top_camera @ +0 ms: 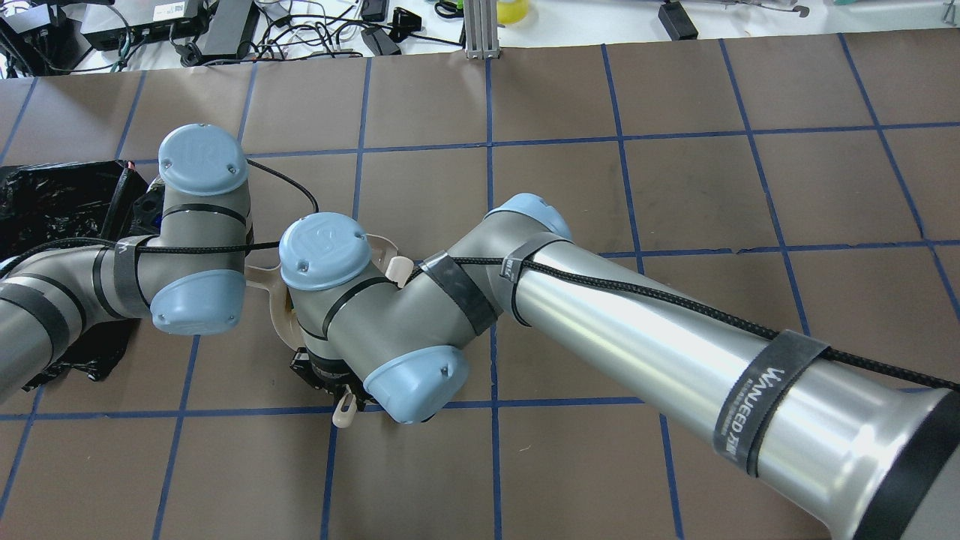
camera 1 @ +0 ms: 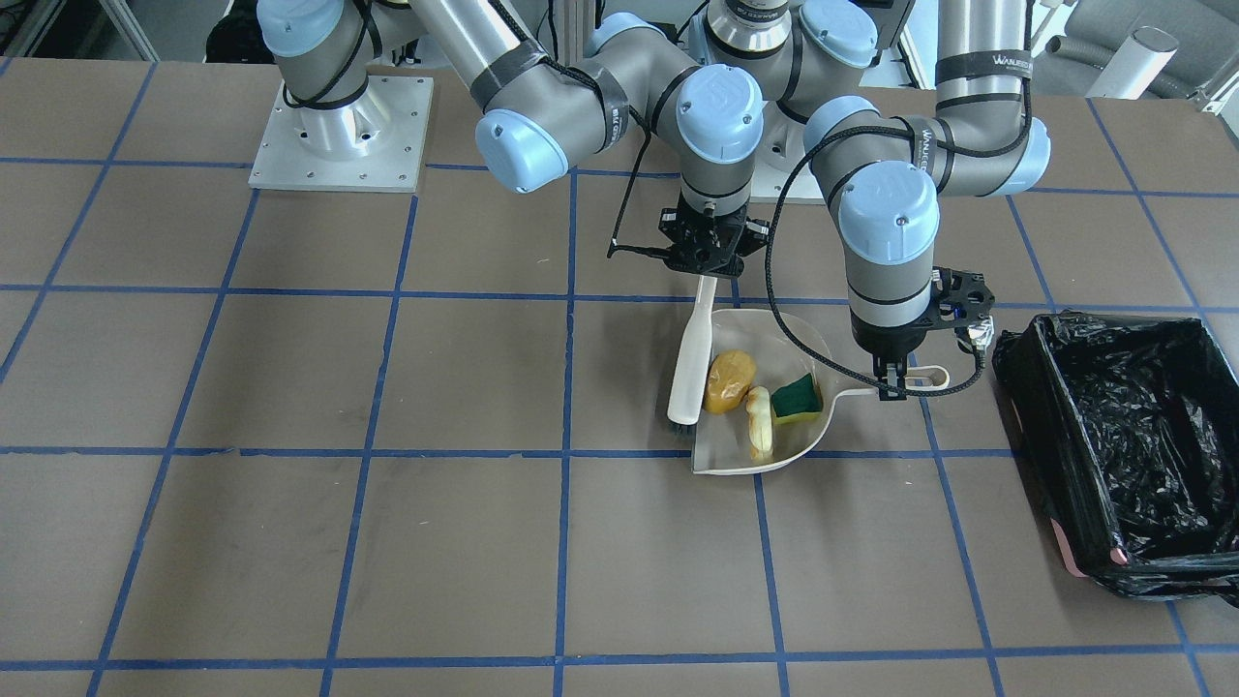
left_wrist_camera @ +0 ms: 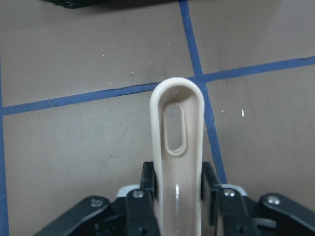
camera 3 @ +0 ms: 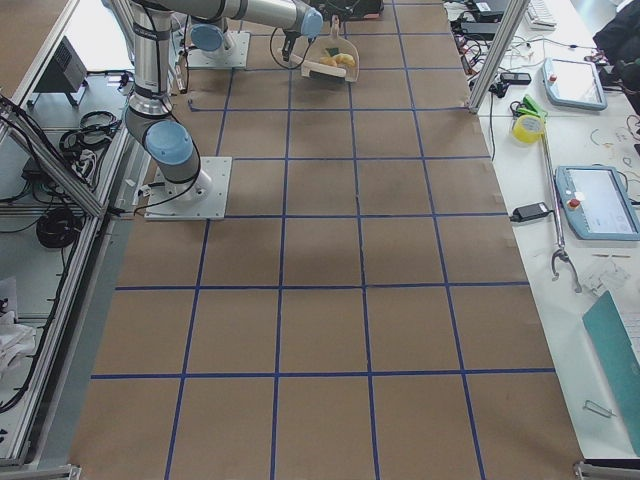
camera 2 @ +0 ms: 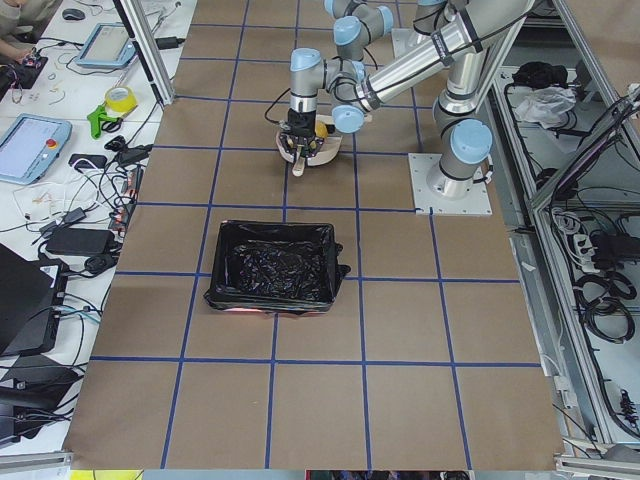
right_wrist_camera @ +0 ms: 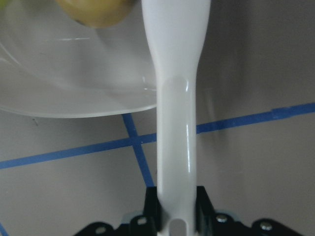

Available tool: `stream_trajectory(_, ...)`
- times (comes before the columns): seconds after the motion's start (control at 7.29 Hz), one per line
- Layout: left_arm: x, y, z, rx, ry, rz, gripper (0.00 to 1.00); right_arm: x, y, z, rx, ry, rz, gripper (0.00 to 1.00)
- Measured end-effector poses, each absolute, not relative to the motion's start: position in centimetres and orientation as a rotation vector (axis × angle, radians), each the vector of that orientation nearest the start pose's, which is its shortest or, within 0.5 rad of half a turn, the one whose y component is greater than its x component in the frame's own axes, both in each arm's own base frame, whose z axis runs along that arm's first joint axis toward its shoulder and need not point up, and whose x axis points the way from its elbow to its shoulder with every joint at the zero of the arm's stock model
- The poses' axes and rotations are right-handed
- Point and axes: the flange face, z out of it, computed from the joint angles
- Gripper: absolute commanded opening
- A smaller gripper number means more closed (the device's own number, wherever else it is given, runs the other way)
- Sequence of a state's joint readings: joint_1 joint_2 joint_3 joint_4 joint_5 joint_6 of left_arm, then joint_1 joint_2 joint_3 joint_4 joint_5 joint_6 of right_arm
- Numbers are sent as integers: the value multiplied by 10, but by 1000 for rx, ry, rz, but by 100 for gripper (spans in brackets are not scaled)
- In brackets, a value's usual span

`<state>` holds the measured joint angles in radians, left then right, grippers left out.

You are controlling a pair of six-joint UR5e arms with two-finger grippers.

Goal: Sweep and dump trash into bin
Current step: 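Sweep the yellow potato into the dustpan held by the left gripper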

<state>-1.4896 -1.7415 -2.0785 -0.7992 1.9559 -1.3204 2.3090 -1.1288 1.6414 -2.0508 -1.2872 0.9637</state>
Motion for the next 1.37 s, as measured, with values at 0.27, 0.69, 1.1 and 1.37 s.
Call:
stream_trajectory(0.27, -56, -492, 252, -1856, 2163, -428, 0, 553, -359, 258, 301, 2889, 339, 4)
stream_trajectory(0.69, -56, -492, 252, -1855, 2165, -428, 0, 553, -359, 262, 285, 2911, 332, 4)
stream_trajectory(1.1, -57, -492, 252, -1855, 2168, -417, 0, 524, -345, 283, 213, 3070, 362, 4)
stream_trajectory(1.37, -58, -492, 251, -1876, 2189, -390, 0, 505, -344, 294, 155, 3145, 368, 4)
